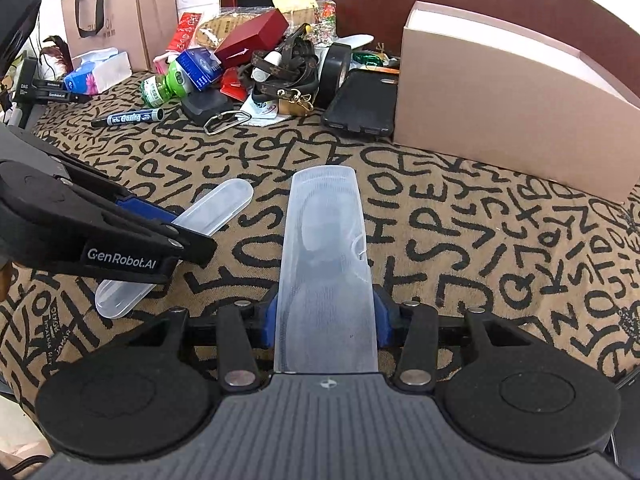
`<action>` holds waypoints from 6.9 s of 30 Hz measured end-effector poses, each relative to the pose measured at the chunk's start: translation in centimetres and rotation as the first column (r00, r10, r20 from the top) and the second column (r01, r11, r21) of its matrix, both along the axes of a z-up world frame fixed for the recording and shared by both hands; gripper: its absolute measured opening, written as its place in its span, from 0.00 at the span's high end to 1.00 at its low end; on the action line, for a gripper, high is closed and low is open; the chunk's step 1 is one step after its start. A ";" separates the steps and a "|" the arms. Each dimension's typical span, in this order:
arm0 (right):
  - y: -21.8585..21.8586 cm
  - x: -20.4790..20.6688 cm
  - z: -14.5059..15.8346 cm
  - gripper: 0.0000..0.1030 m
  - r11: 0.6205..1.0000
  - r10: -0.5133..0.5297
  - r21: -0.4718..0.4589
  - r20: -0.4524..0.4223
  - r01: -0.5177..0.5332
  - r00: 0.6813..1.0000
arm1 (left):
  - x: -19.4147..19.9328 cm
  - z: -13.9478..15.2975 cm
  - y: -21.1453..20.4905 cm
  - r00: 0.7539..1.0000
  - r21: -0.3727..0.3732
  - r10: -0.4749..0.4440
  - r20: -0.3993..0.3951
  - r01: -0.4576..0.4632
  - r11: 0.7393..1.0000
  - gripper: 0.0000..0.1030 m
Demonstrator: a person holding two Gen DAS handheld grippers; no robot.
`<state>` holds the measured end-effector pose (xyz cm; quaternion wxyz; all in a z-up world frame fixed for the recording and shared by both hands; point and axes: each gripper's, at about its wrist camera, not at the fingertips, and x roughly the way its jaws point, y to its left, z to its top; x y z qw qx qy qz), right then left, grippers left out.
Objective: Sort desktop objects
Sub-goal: 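Lift the clear case with the left tool while the right tool grasps another clear case, then carry both clear cases over the open cardboard box with both tools, then open both tools to drop the clear cases into the box, then withdraw both tools from the box back toward the pile, then reach the left tool into the pile and grasp the black key fob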
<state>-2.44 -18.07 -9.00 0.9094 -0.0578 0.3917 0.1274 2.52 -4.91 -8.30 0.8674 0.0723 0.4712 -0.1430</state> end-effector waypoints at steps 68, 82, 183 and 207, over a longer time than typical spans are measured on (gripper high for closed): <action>-19.6 26.4 9.5 0.52 0.964 -0.267 0.039 0.063 0.265 0.962 | 31.9 8.5 -23.2 0.999 -0.098 -0.025 -0.042 0.021 0.995 0.75; -20.3 29.8 6.6 0.42 0.956 -0.291 -0.046 -0.031 0.289 0.956 | 33.8 6.2 -21.6 0.999 -0.125 0.019 -0.026 -0.023 0.992 0.06; 6.6 6.0 1.7 0.10 0.971 0.170 0.134 0.198 -0.198 0.965 | 8.5 2.1 10.6 0.907 -0.184 0.407 0.108 -0.384 0.905 0.00; 13.2 15.8 -0.6 0.37 0.908 0.404 0.035 0.186 -0.417 0.896 | 17.7 0.3 13.8 0.889 -0.198 0.457 -0.008 -0.450 0.871 0.10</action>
